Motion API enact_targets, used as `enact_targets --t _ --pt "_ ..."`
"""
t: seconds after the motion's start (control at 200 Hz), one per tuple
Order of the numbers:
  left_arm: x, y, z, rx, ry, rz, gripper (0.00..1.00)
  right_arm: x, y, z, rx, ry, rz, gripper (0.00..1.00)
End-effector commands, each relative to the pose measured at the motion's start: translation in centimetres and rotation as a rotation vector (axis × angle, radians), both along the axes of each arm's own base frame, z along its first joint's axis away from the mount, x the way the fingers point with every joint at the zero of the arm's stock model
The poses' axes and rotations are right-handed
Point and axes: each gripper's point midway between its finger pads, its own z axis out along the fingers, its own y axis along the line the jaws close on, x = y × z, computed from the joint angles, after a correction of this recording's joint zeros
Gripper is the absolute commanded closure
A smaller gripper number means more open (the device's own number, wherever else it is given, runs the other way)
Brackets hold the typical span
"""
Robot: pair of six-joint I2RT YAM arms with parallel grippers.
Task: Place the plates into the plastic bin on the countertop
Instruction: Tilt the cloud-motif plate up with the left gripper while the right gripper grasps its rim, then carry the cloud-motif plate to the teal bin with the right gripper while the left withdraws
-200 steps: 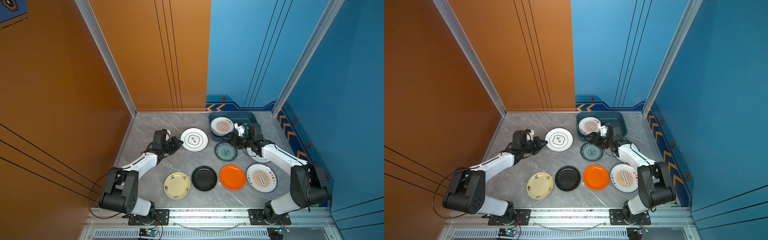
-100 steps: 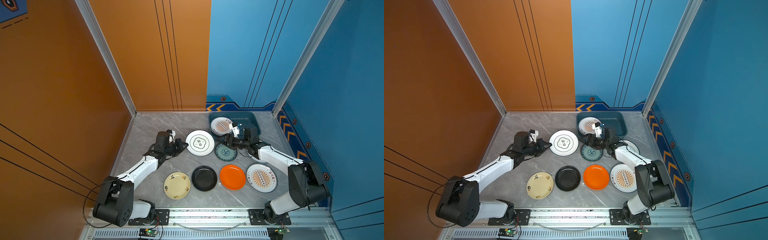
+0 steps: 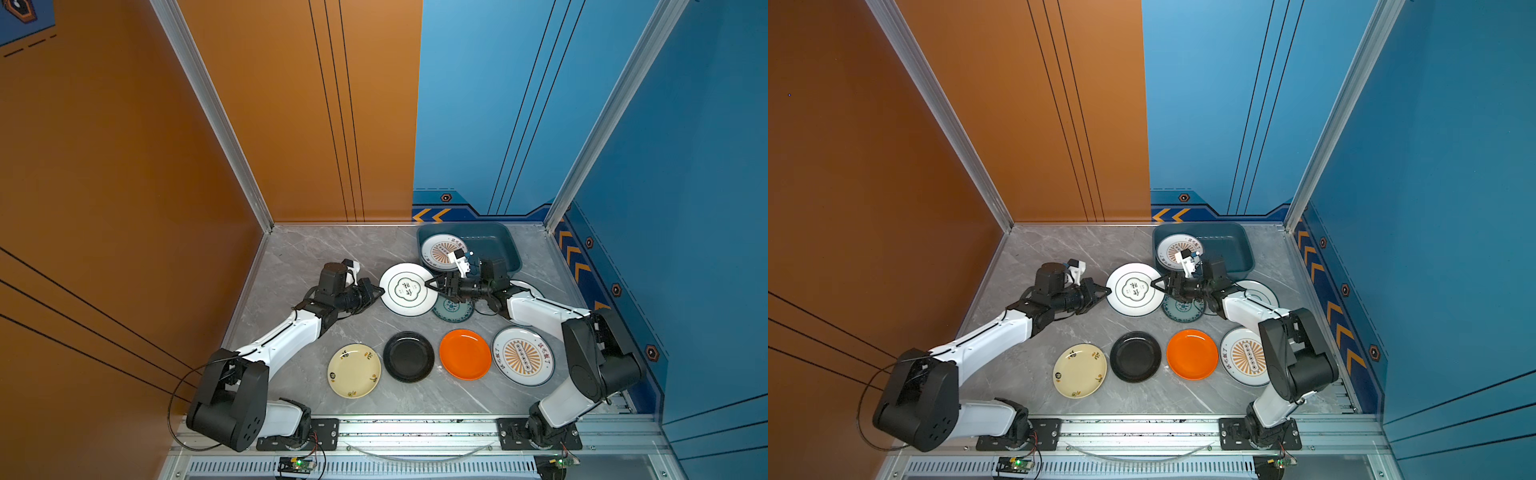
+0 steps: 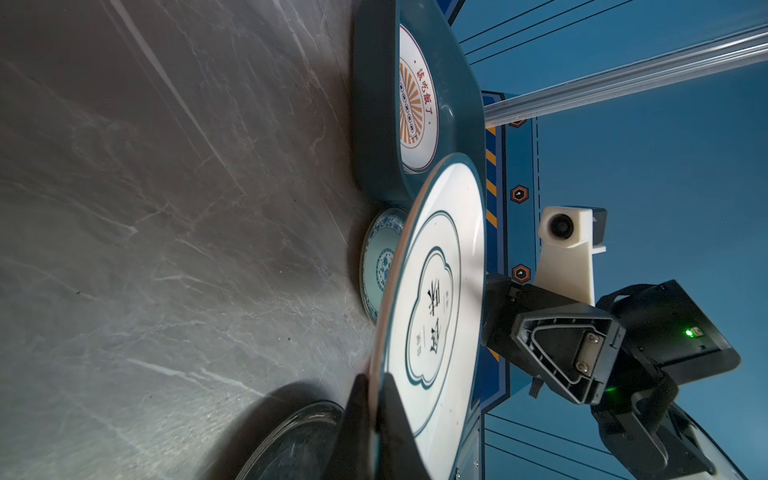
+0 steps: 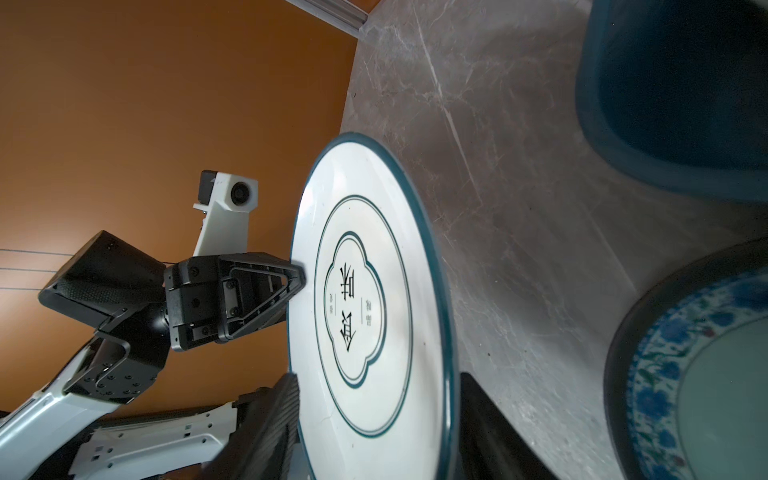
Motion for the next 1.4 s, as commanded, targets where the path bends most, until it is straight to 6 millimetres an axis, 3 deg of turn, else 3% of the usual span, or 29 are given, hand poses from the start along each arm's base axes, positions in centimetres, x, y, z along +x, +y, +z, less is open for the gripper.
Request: enact_targets --t 0.0,0.696,0.961,1.071,1.296,1.342,1.397 --pt "0.4 -1.2 1.7 -0.016 -0.054 -0.046 1.00 -0.7 0.7 -0.3 0.038 0.018 0.039 0.47" --pt "0.2 -2.6 2.0 0.072 -0.064 -0.120 1.00 0.6 1.8 0.4 0.109 0.059 0.045 0.96" --pt "-0.1 -2.5 2.4 0.087 -0.075 -0.128 0.94 1.1 0.3 0.7 0.013 0.068 0.021 1.00" --pt "-0.3 -2.3 2.5 0.100 -0.081 -0.122 0.83 1.7 -0.9 1.4 -0.032 0.055 -0.010 1.00" --pt "-0.5 -1.9 2.3 0.120 -0.087 -0.116 0.41 4.4 -4.3 3.7 -0.096 0.036 -0.114 1.00" --pt "-0.6 -1.8 2.2 0.125 -0.091 -0.114 0.28 5.1 -5.1 4.2 -0.111 0.031 -0.144 1.00" --pt "-0.8 -1.7 2.2 0.125 -0.104 -0.109 0.01 6.1 -6.3 4.6 -0.143 0.030 -0.185 1.00"
